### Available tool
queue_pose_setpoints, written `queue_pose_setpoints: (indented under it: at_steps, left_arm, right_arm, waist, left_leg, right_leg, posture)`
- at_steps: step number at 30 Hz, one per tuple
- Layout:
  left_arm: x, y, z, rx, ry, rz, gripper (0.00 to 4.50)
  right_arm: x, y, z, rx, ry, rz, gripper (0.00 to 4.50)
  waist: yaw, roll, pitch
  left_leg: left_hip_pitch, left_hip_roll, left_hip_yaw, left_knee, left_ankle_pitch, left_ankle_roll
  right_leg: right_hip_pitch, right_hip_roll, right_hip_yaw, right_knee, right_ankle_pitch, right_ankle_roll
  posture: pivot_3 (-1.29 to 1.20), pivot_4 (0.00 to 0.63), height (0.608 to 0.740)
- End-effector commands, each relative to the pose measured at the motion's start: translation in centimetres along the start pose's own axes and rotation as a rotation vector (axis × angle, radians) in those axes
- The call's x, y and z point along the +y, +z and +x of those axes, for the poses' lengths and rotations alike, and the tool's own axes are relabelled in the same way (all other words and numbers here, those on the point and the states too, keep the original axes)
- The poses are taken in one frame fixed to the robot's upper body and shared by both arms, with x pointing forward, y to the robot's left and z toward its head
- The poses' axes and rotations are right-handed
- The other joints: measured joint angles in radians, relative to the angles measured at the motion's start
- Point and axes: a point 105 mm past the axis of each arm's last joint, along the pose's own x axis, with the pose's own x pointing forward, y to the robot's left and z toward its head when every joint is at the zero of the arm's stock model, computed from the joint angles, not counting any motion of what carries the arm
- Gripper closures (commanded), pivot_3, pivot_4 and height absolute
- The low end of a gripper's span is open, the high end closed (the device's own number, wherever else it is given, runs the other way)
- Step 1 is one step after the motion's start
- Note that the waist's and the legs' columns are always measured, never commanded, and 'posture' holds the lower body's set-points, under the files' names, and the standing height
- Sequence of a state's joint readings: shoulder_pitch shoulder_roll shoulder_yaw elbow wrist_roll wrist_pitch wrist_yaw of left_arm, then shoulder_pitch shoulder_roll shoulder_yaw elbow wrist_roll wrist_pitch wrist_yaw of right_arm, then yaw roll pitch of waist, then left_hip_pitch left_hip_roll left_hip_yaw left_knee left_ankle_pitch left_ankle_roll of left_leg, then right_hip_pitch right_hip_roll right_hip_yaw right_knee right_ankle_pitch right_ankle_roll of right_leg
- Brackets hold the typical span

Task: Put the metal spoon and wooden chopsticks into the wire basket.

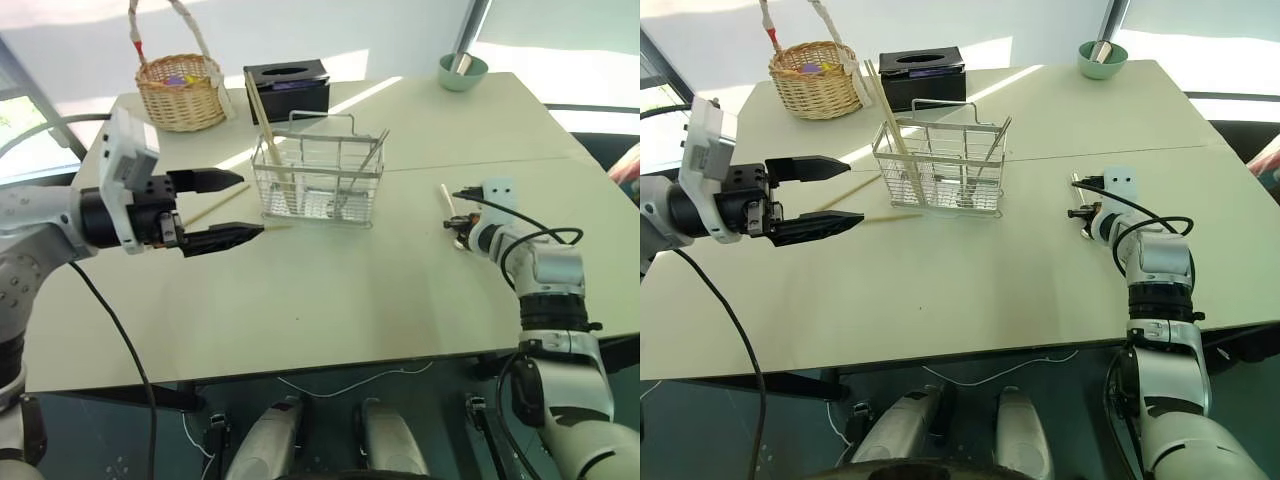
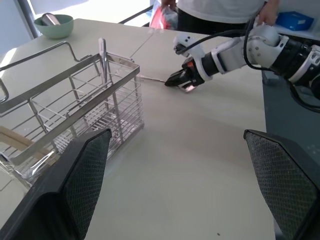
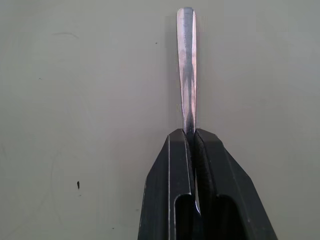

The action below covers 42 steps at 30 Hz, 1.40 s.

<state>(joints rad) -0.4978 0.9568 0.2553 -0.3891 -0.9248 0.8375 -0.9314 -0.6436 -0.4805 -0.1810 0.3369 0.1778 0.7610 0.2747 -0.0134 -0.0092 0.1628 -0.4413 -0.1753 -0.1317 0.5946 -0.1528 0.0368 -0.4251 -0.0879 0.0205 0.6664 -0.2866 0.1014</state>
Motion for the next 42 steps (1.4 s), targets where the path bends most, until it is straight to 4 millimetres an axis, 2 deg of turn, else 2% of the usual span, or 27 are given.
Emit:
queue_pose_setpoints:
  at_steps: [1,4,5,10,14,19,25,29,36,39,42]
  left_arm:
    - [0.3,1.2,-0.1,-0.032,0.018,0.048,0.00]
    - [0.7,1.6,0.1,-0.051,0.032,0.060,0.00]
    - [0.9,1.8,0.2,-0.058,0.039,0.063,0.00]
    - [1.7,2.1,0.7,-0.073,0.057,0.079,0.00]
    - [2.1,2.4,1.0,-0.092,0.073,0.094,0.00]
    - [2.4,2.9,0.9,-0.108,0.103,0.103,0.00]
    - [2.4,3.1,0.3,-0.111,0.138,0.107,0.00]
    - [2.3,3.2,0.2,-0.108,0.149,0.108,0.00]
    - [2.4,3.4,0.1,-0.110,0.161,0.108,0.00]
    - [2.7,3.6,0.1,-0.114,0.163,0.109,0.00]
    - [2.7,3.5,0.3,-0.115,0.159,0.110,0.00]
  right_arm:
    - [1.4,6.4,-2.2,-0.313,0.001,-0.162,4.47]
    - [4.0,12.6,-4.8,-0.616,0.038,-0.187,4.47]
    - [5.0,14.0,-5.3,-0.675,0.065,-0.172,4.47]
    - [9.1,18.9,-5.7,-0.816,0.151,-0.120,4.47]
    - [12.6,20.7,-4.5,-0.816,0.246,-0.040,4.47]
    - [15.7,20.8,-2.8,-0.791,0.311,0.004,4.47]
    - [17.3,19.8,-1.4,-0.751,0.357,0.092,4.47]
    - [18.9,19.3,-1.2,-0.745,0.397,0.117,4.47]
    - [20.1,18.3,-1.6,-0.744,0.429,0.130,4.47]
    - [19.9,17.6,-1.7,-0.739,0.426,0.134,3.44]
    - [19.5,17.3,-1.7,-0.738,0.409,0.126,1.99]
  waist:
    - [0.000,0.001,0.000]
    - [-0.003,0.002,0.001]
    - [-0.008,0.002,0.001]
    - [-0.006,0.002,0.001]
    - [-0.004,0.002,0.001]
    - [-0.005,0.002,0.001]
    - [-0.009,0.002,0.001]
    - [-0.016,0.002,0.001]
    - [-0.034,0.002,0.001]
    - [-0.033,0.002,0.001]
    - [-0.032,0.002,0.001]
  left_leg:
    - [0.000,0.000,0.000,0.000,0.000,0.000]
    - [0.000,0.000,0.000,0.000,0.000,0.000]
    - [0.000,0.000,0.000,0.000,0.000,0.000]
    - [0.000,0.000,0.000,-0.001,0.003,-0.005]
    - [0.000,0.000,0.000,-0.001,0.004,-0.006]
    - [0.000,0.000,-0.001,-0.001,0.005,-0.007]
    - [0.000,0.000,-0.001,-0.002,0.005,-0.008]
    - [0.000,0.000,-0.001,-0.002,0.006,-0.008]
    - [0.000,0.000,-0.002,-0.003,0.006,-0.008]
    - [0.000,0.000,-0.002,-0.003,0.006,-0.009]
    - [0.000,0.000,-0.002,-0.003,0.006,-0.009]
  right_leg:
    - [-0.001,0.000,0.000,0.000,0.000,0.000]
    - [-0.001,0.000,0.000,0.000,0.000,0.000]
    - [-0.001,0.000,0.000,0.000,0.000,0.000]
    - [-0.002,0.001,0.000,0.002,0.000,0.000]
    - [-0.001,0.001,0.000,0.002,0.000,0.000]
    - [-0.001,0.001,0.000,0.002,0.001,0.001]
    - [-0.002,0.002,0.000,0.002,0.001,0.001]
    - [-0.002,0.002,0.000,0.003,0.001,0.001]
    - [-0.003,0.003,0.000,0.004,0.001,0.001]
    - [-0.003,0.003,0.000,0.005,0.001,0.001]
    - [-0.003,0.003,0.001,0.005,0.001,0.001]
  posture:
    - [0.00,0.150,0.725]
    - [0.00,0.150,0.725]
    - [0.00,0.150,0.725]
    - [0.00,0.150,0.725]
    - [0.00,0.150,0.725]
    - [0.00,0.150,0.725]
    - [0.00,0.150,0.725]
    - [0.00,0.150,0.725]
    - [0.00,0.150,0.725]
    - [0.00,0.150,0.725]
    - [0.00,0.150,0.725]
